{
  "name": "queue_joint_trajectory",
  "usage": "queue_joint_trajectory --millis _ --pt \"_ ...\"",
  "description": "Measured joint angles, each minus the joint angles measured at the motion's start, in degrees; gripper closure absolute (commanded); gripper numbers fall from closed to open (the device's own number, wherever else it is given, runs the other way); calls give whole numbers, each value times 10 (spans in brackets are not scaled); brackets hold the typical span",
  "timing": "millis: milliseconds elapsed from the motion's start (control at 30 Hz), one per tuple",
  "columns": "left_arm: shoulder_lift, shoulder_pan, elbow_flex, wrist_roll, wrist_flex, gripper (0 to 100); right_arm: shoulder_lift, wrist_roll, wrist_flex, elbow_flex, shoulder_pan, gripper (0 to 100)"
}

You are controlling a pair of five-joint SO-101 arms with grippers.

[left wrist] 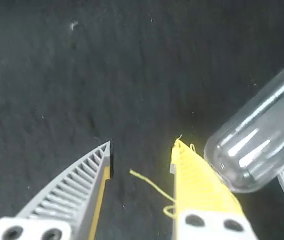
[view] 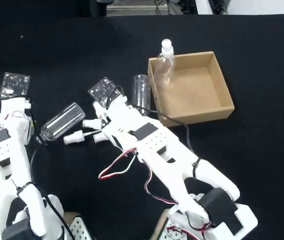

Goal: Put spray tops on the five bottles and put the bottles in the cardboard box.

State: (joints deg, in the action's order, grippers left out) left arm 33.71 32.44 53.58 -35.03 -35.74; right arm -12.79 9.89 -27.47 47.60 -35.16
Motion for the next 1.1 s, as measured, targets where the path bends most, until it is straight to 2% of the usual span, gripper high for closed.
queue_joint_trajectory --millis 100,300,400,567,733,967,1100 --pt "0 6 -8 25 -19 804 0 0 0 0 0 797" --pt "-2 -5 -100 31 -258 803 0 0 0 0 0 797" --pt "-17 -30 -105 23 -315 802 0 0 0 0 0 797" --pt "-69 -49 -94 18 -283 723 0 0 0 0 0 797" --pt "-140 -45 -94 18 -234 723 0 0 0 0 0 797" --pt "-236 12 -147 18 -129 723 0 0 0 0 0 797" --pt "-283 21 -185 18 -90 723 0 0 0 0 0 797"
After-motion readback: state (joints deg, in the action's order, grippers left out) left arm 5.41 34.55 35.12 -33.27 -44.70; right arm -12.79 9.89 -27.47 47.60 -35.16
